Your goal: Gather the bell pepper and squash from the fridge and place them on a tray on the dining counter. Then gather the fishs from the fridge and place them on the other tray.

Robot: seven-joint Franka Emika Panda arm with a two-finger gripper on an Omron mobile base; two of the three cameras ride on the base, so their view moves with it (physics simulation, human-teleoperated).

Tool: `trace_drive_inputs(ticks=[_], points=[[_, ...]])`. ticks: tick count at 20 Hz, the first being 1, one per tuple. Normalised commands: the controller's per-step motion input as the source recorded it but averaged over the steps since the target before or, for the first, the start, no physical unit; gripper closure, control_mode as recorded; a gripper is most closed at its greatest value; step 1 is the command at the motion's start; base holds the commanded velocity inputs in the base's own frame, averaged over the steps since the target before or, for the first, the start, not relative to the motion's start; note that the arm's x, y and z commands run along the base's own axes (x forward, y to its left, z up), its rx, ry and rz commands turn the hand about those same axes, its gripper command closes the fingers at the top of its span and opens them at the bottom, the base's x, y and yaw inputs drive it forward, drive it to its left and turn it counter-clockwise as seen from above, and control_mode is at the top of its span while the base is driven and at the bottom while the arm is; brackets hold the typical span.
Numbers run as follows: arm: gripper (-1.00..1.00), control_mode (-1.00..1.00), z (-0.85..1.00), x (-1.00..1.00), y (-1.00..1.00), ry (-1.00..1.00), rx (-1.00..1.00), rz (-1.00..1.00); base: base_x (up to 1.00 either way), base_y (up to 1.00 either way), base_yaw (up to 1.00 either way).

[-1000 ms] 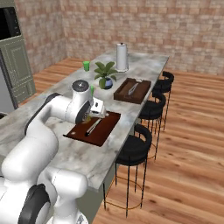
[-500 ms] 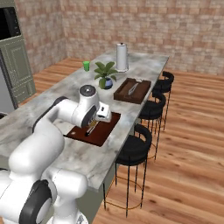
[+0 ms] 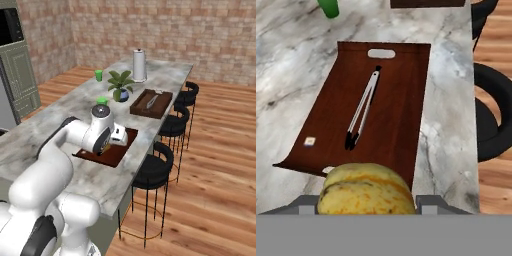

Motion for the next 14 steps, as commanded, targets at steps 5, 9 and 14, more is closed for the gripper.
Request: trace_drive_inputs(ticks=[5,9,14], points=[[1.0,-1.0,-0.27,0.19,0.0,0.0,0.0,0.0,0.0,0.0,0.0],[1.0,-1.0,-0.32,0.3,0.0,0.0,0.0,0.0,0.0,0.0,0.0],[1.0,-1.0,-0.27,0.24,0.0,0.0,0.0,0.0,0.0,0.0,0.0]])
